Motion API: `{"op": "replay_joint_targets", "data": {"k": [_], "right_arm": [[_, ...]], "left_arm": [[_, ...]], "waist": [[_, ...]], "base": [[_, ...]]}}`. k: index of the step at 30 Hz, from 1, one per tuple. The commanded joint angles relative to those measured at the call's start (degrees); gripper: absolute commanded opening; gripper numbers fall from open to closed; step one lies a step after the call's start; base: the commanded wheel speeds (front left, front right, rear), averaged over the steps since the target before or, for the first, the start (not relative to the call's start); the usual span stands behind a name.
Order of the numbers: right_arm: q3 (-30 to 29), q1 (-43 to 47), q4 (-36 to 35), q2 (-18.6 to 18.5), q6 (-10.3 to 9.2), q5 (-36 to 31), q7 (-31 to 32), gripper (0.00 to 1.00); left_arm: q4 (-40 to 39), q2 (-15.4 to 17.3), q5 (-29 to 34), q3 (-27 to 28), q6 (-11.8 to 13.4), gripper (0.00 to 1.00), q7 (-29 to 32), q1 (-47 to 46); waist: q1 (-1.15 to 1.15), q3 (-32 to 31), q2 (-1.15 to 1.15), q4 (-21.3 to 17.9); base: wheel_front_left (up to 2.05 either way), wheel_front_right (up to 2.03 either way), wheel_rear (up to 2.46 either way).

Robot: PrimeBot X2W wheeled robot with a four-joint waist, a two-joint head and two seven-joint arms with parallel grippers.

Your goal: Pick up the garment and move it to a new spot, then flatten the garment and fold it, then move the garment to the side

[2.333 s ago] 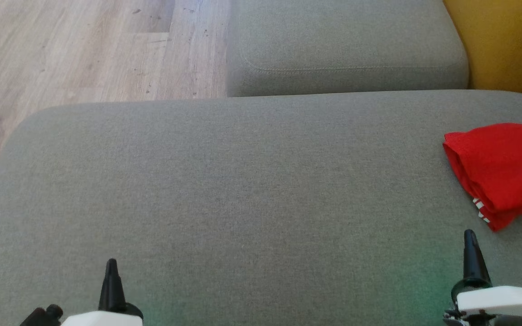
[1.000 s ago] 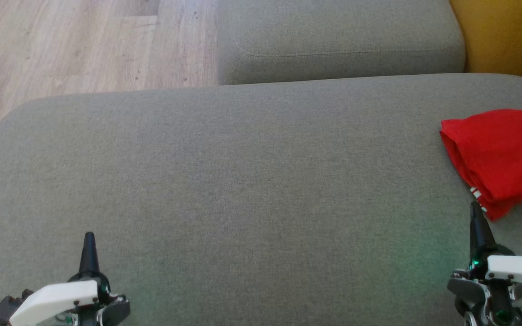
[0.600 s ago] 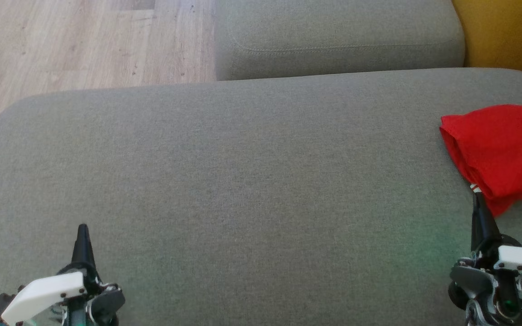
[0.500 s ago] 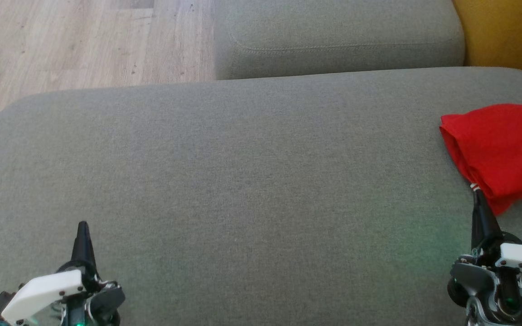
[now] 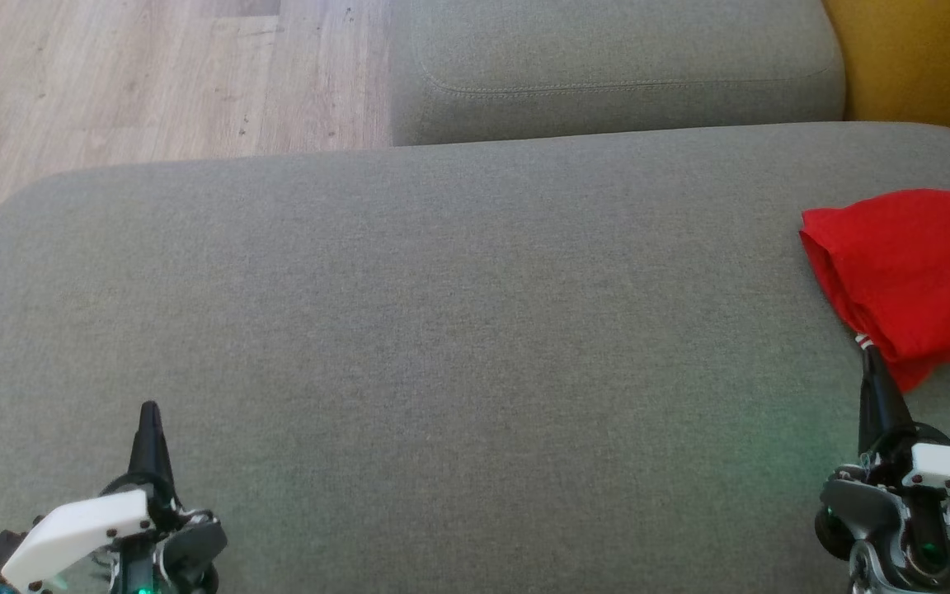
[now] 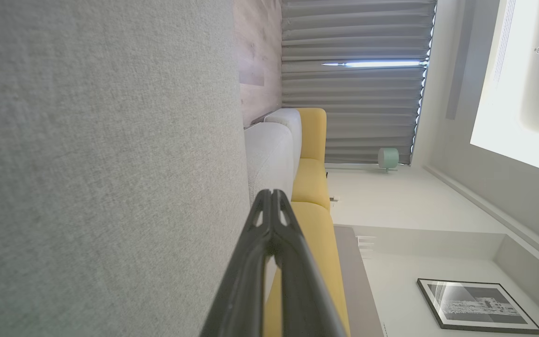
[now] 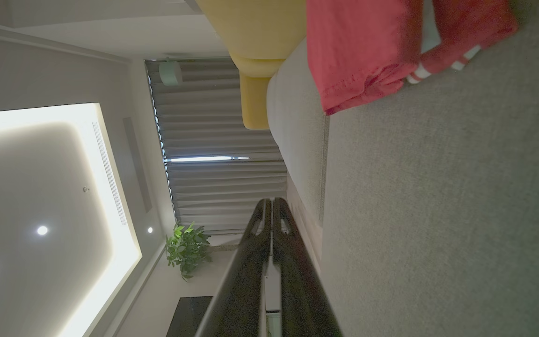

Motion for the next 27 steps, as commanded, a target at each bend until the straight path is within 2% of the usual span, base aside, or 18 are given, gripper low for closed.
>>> {"op": "replay_joint_targets", "data": {"k": [1,27], "right_arm": [[0.99,-2.82,-1.8,-1.04,0.39,0.15,0.49,0.0],[0.56,-2.85,-1.77,-0.74,0.39,-0.21,0.84,0.0]], "left_arm": [[-1.61,0.44,0.08,2.33,-0.4,0.0,0.41,-2.84],[-1.58,0.06,0.53,2.86,-0.4,0.0,0.84,-2.88]], "waist": [[0.0,-0.01,0.0,0.0],[0.0,-0.01,0.0,0.0]], "base": [[0.0,0.0,0.0],[0.0,0.0,0.0]]}}
